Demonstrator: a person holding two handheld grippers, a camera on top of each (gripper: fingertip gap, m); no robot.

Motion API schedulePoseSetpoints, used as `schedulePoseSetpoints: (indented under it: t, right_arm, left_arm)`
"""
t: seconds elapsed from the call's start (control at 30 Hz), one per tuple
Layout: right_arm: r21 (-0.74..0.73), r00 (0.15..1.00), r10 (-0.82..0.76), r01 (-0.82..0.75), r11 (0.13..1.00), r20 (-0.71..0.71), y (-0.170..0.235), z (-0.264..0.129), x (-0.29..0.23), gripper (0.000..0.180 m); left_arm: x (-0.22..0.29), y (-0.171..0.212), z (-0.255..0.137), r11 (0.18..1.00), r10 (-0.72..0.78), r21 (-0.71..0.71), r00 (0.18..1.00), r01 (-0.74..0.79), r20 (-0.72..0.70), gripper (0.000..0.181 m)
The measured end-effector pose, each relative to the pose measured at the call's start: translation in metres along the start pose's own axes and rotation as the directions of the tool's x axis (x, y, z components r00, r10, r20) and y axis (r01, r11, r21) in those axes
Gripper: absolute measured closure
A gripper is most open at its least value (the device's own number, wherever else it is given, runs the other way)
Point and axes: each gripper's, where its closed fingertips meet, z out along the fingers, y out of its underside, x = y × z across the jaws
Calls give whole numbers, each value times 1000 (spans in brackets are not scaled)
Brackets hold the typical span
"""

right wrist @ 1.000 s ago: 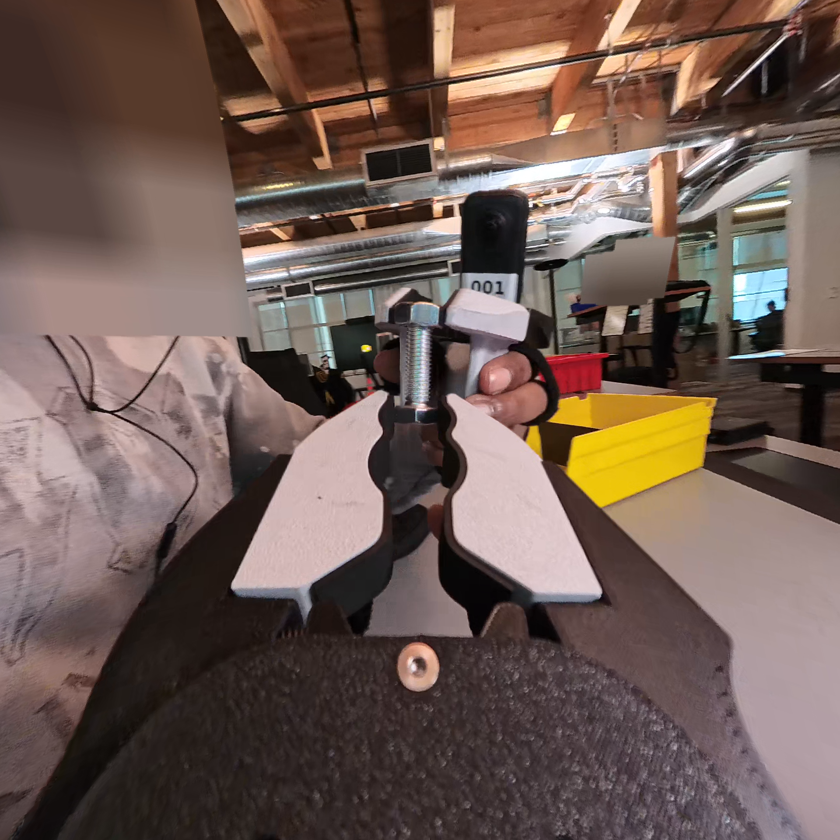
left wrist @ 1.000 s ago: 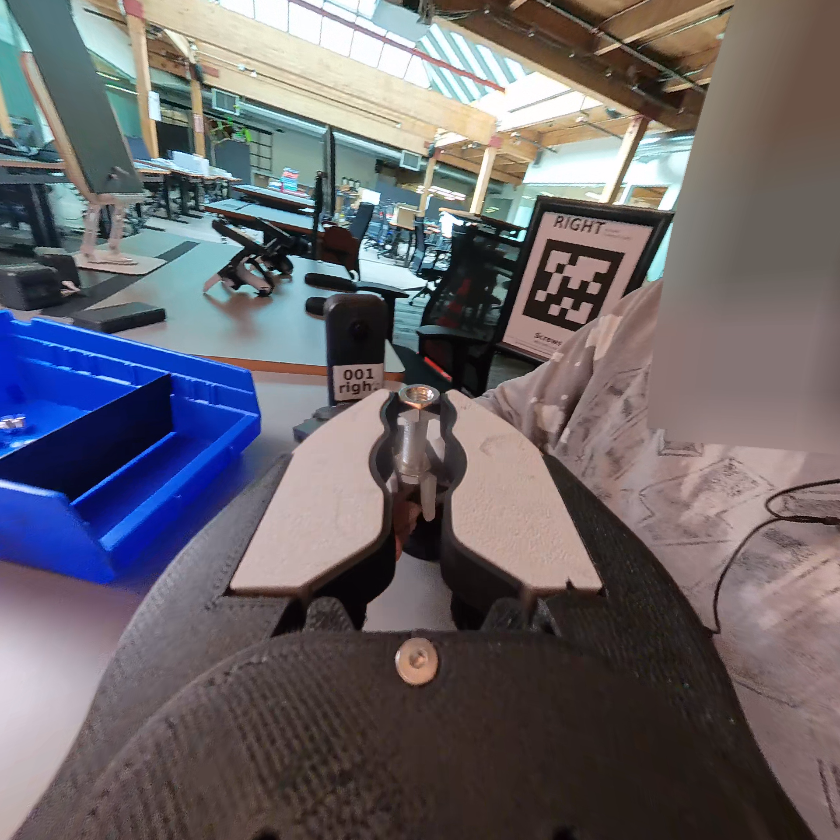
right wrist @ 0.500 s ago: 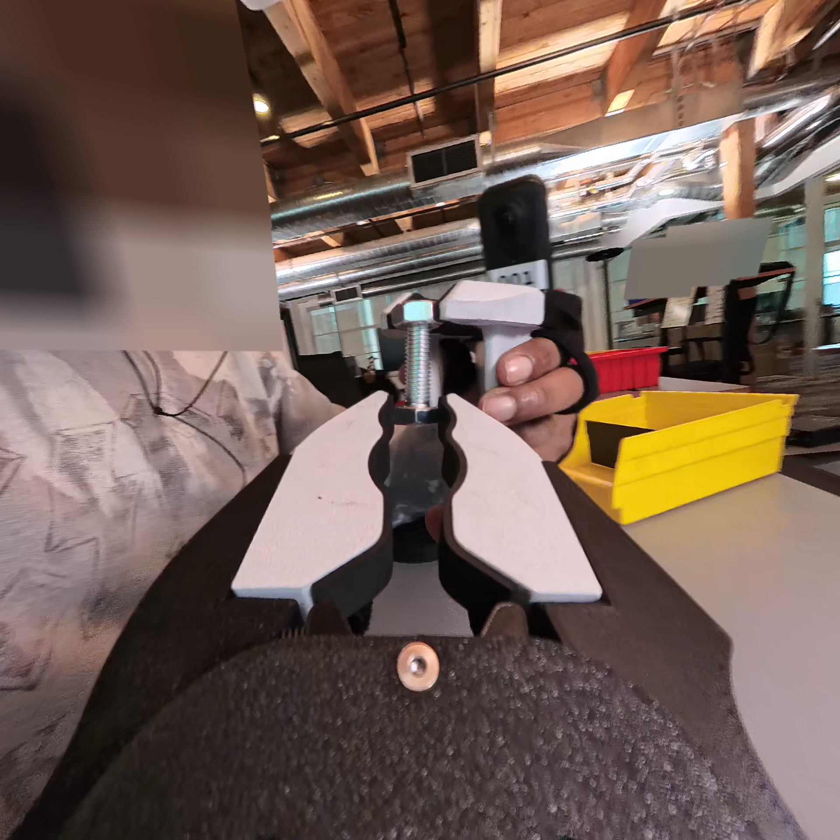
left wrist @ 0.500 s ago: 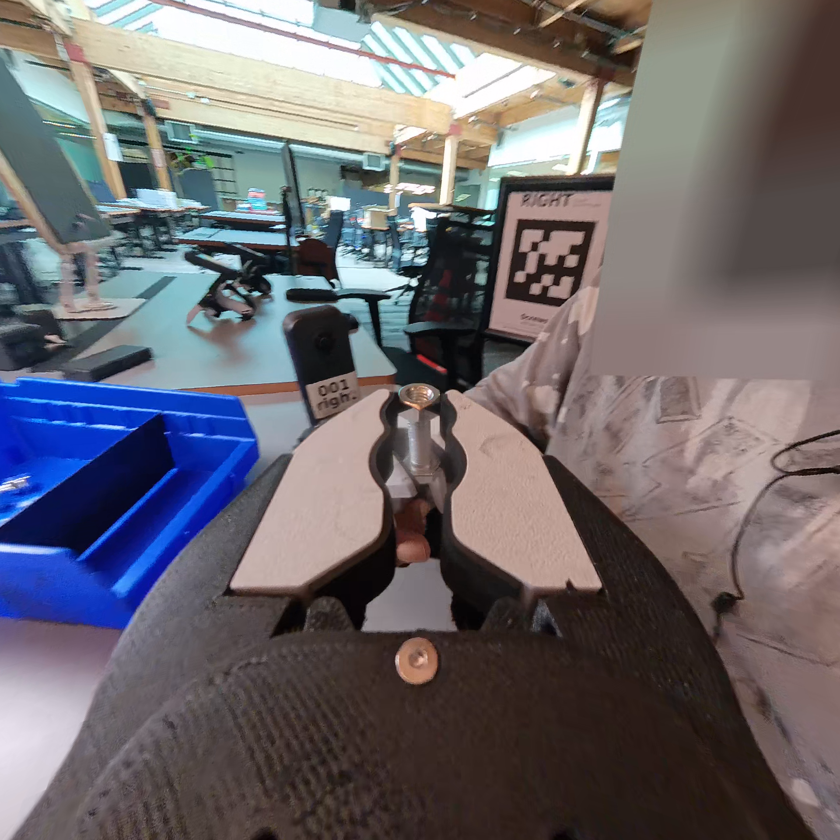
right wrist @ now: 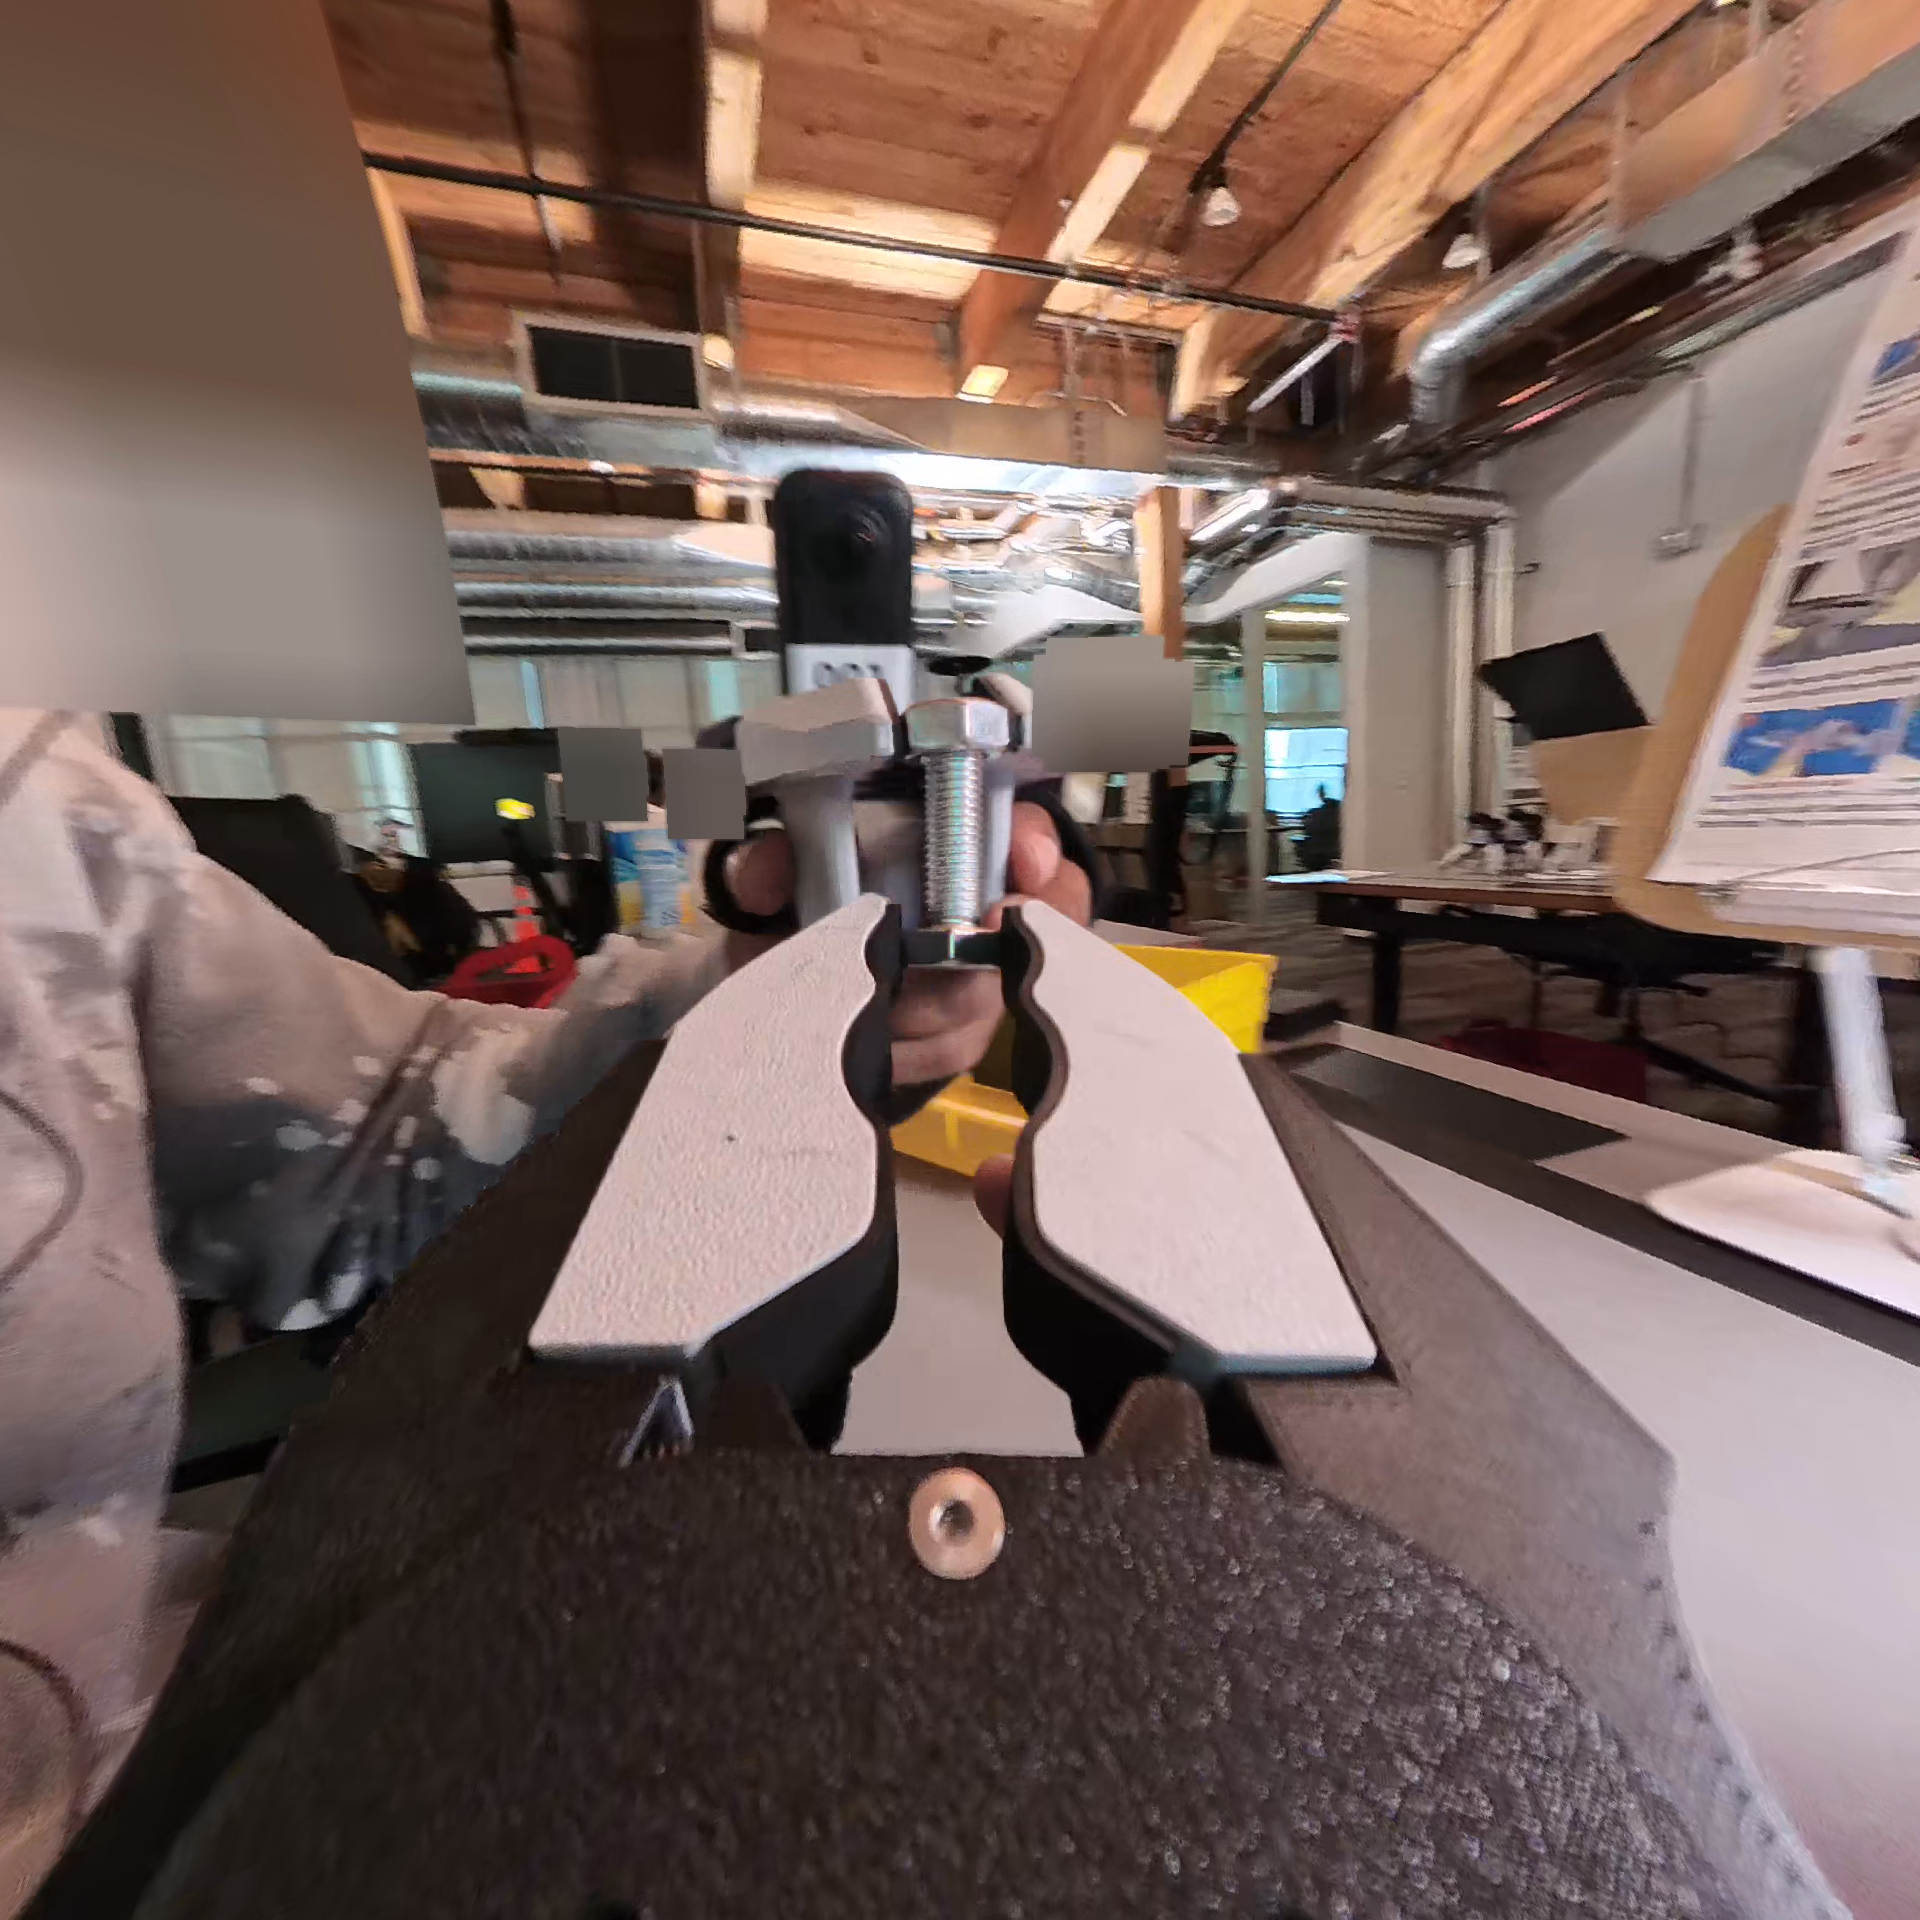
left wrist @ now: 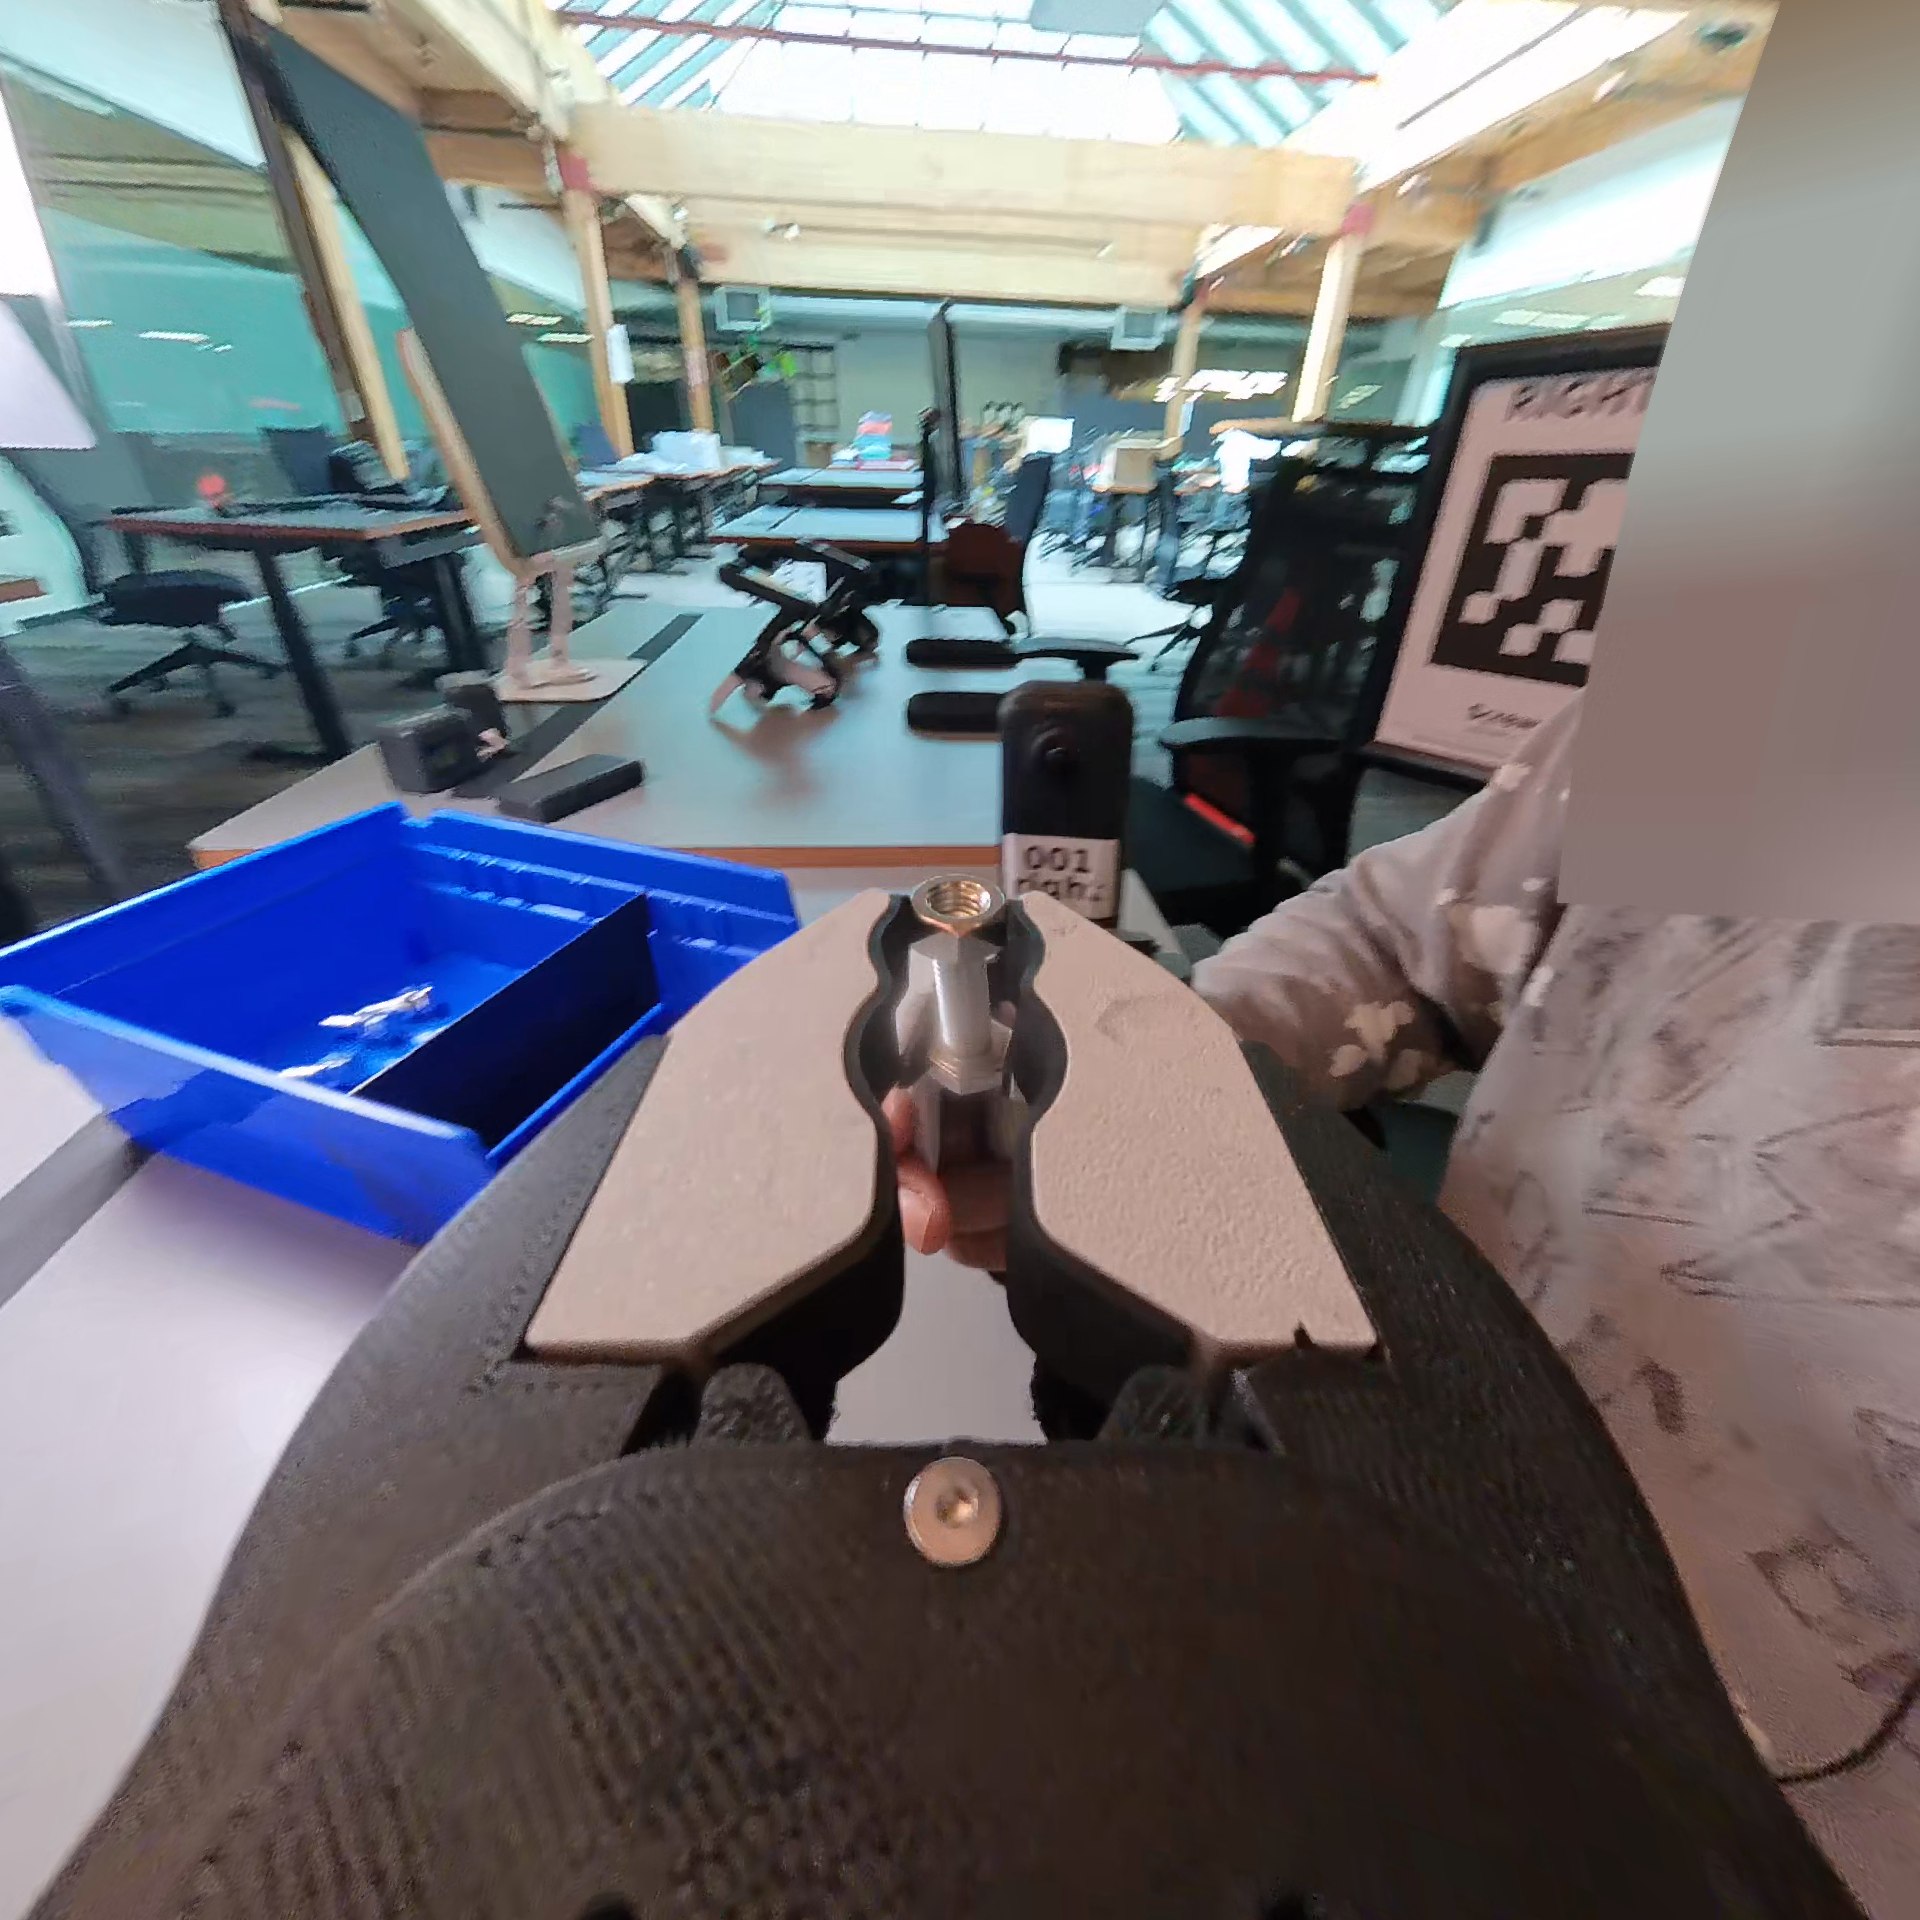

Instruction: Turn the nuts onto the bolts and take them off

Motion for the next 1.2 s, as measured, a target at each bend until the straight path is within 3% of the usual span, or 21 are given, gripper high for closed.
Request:
schedulePoseSetpoints:
  t: [0.27,0.63,0.77,0.9,1.0,1.1,1.2]
  right_arm:
    - [2,932,223,-234,972,285,-11,-4,-27,161]
    - [-94,649,506,-560,823,568,-17,-14,-54,162]
    - [-150,567,541,-592,792,621,-15,-18,-62,162]
    - [-153,606,525,-556,817,597,-12,-17,-61,162]
    - [-142,710,475,-476,868,520,-4,-13,-52,161]
    - [-129,885,303,-275,953,354,11,-6,-34,161]
    - [-149,984,75,-51,988,164,24,0,-13,161]
  left_arm:
    - [23,-7,0,998,-29,46,979,39,-201,162]
    - [44,-7,5,997,-52,34,919,71,-390,163]
    - [47,-2,10,999,-45,-1,908,49,-418,162]
    - [45,1,11,999,-31,-29,916,21,-400,162]
    - [36,5,9,994,-14,-110,943,-24,-333,163]
    - [23,13,4,968,-3,-245,972,-56,-235,162]
    - [9,22,-1,935,11,-351,991,-58,-133,163]
